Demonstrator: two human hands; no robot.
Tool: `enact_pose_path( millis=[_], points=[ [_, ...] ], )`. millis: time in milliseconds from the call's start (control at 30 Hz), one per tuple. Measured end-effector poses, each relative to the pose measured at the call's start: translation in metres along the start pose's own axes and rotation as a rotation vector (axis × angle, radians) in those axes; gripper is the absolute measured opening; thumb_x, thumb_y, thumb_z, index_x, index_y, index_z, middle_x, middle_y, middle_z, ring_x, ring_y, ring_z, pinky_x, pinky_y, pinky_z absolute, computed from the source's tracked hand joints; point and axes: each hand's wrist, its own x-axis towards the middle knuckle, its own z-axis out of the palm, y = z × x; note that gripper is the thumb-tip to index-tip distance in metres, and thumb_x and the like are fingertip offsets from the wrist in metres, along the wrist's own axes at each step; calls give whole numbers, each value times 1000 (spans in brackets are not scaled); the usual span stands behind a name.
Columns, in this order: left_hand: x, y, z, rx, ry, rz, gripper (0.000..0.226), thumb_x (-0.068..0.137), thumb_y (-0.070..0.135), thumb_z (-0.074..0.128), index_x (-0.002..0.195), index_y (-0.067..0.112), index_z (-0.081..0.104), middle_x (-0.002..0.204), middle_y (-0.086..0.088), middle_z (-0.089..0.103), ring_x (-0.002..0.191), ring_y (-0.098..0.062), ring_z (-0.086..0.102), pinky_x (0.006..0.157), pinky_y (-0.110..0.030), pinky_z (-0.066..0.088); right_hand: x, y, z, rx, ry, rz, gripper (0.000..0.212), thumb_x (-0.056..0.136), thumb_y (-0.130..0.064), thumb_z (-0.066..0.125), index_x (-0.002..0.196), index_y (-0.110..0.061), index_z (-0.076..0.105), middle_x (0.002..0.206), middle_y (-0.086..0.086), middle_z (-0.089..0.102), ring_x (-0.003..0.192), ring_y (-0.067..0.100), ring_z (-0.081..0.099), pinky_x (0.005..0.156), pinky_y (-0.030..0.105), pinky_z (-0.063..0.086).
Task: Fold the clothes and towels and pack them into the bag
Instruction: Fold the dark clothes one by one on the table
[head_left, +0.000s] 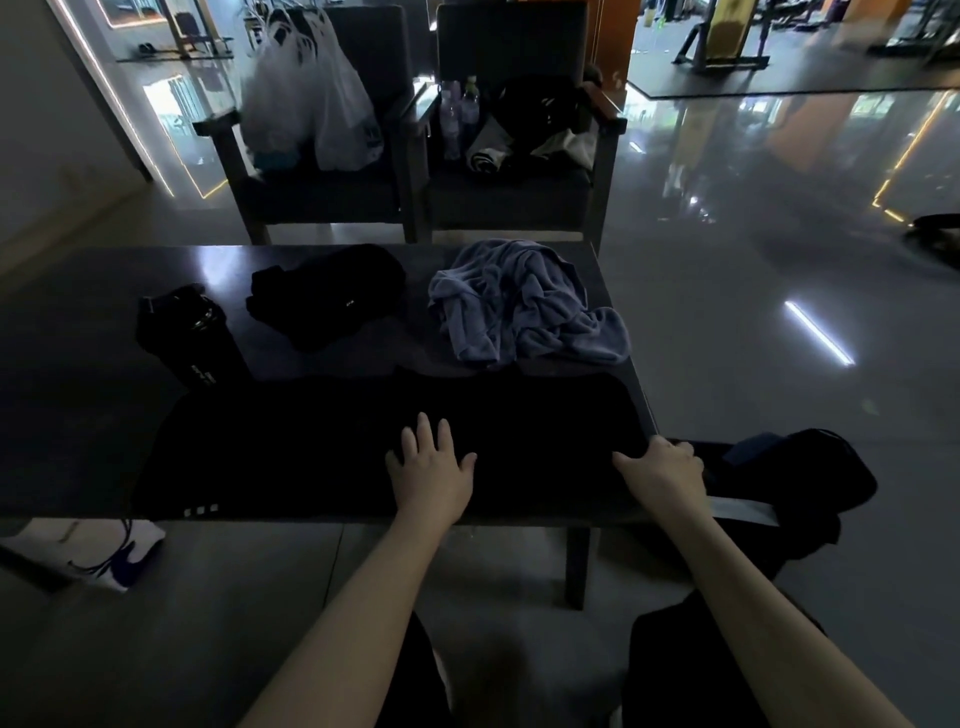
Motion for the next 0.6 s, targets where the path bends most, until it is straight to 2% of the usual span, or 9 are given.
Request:
enact_pose_path(
  millis=[67,167,233,300,400,467,533,600],
  points=[
    [0,0,0,10,4,-3,66,100,51,23,153,16,4,160,-11,-3,145,-31,3,115,-52,16,-1,-3,1,97,-38,-5,50,86,-35,60,123,-3,49,123,20,50,110,35,52,85,38,46],
    [1,1,0,14,-6,-13,66,100,50,23,153,16,4,160,-11,-4,145,-32,2,115,-52,15,-1,-7,1,202,-104,34,32,83,-19,61,108,1,57,95,15,61,89,31,60,69,32,45],
    [1,2,0,18,-14,-18,66,100,50,24,153,16,4,160,-11,-4,145,-32,2,114,-52,16,0,-8,-1,291,-151,78,22,83,-14,61,98,2,59,79,11,59,80,28,60,67,34,47],
    [0,2,-1,21,-12,-16,66,100,50,24,153,16,4,160,-11,-2,145,-32,3,113,-52,17,2,-7,-1,439,-168,101,21,83,-11,60,100,2,59,83,13,62,78,27,61,68,36,51],
    [-1,2,0,24,8,-10,66,99,51,25,152,15,7,159,-11,0,144,-32,6,112,-52,19,5,-7,2,707,-95,85,23,84,-11,58,105,-3,58,95,12,63,81,23,59,62,28,48],
    [-2,2,0,19,16,-8,67,99,52,25,152,15,8,159,-12,2,144,-32,7,112,-52,20,5,-11,6,938,-108,136,34,81,-18,63,110,-1,58,99,13,65,87,26,63,75,38,55],
    [-1,2,-1,6,15,-5,69,98,55,24,152,15,9,159,-12,3,143,-32,7,111,-52,20,5,-13,14,1104,-143,194,44,78,-25,71,115,-6,59,104,13,67,93,31,65,86,48,54],
    [-2,2,-1,-6,18,-2,71,97,58,24,152,16,10,159,-12,4,143,-32,8,110,-51,20,1,-20,16,1130,-102,173,43,77,-20,73,116,-7,59,107,13,66,96,31,64,89,46,53]
  ],
)
